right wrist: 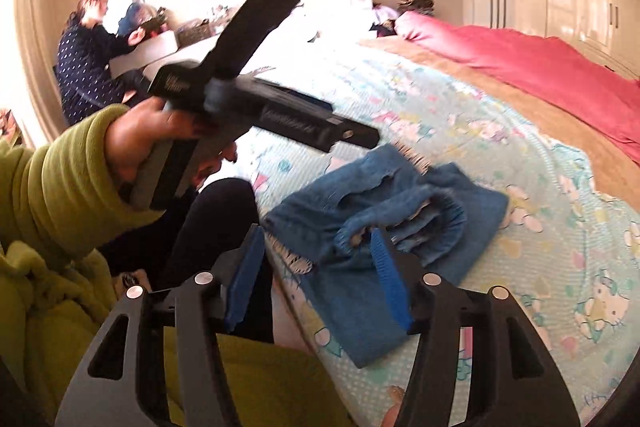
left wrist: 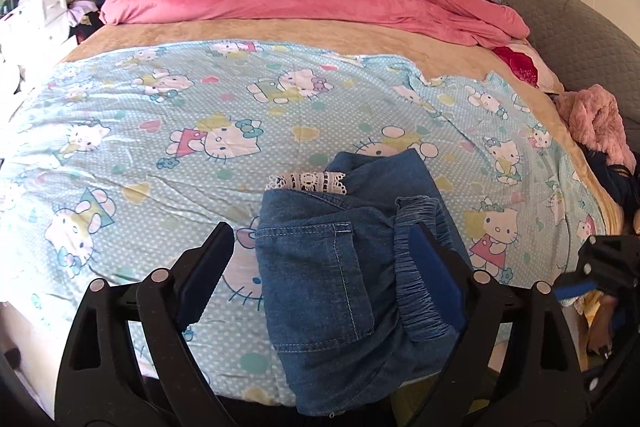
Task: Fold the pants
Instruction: 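Release the waistband and withdraw the right gripper from the pants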
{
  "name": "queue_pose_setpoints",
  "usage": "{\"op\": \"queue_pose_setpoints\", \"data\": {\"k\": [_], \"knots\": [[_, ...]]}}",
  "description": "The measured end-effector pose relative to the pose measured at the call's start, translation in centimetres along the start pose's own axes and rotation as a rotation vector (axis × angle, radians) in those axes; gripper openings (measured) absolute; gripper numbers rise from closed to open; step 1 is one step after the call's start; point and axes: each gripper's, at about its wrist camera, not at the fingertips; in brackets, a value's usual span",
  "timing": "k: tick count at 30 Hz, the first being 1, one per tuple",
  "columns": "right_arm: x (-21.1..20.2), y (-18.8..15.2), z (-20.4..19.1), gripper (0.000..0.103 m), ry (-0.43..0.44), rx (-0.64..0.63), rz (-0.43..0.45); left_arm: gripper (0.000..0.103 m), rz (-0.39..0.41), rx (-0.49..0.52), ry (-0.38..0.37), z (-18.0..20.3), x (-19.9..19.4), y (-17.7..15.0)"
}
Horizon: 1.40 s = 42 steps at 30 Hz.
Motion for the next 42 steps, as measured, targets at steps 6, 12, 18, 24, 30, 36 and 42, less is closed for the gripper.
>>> {"op": "queue_pose_setpoints", "data": {"k": [6, 12, 18, 24, 30, 36, 42], "knots": [[-1.1, 0.6, -0.6, 0.065, -0.053, 0.027, 0.054, 0.088, 0.04, -0.018, 0.005, -0.3, -1.9, -0.2], [-2.3, 2.3, 0.3, 0.086, -0.138, 0.071, 0.126, 0.093, 0.074, -0.013, 0.031, -0.3, -3.7, -0.2], [-2.8, 3.7, 1.1, 0.087, -0.2, 0.102, 0.158, 0.094, 0.101, -0.026, 0.068, -0.9, -5.2, -0.2], [-3.7, 4.7, 1.6, 0.087, -0.25, 0.131, 0.194, 0.094, 0.117, -0.03, 0.098, -1.4, -6.3, -0.3], [-3.8, 5.0, 2.6, 0.087, -0.272, 0.186, 0.199, 0.094, 0.14, -0.011, 0.118, -1.4, -6.7, -0.2], [-3.3, 5.2, 4.6, 0.087, -0.307, 0.239, 0.171, 0.094, 0.127, -0.017, 0.118, -1.6, -6.0, -0.3], [-2.5, 3.9, 6.2, 0.087, -0.33, 0.298, 0.145, 0.094, 0.113, -0.013, 0.12, -1.6, -4.8, -0.3]]}}
Point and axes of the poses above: each gripper's, at about its wrist camera, not at the fingertips, and x roughly the way its jaws point, z to its right, y to its top
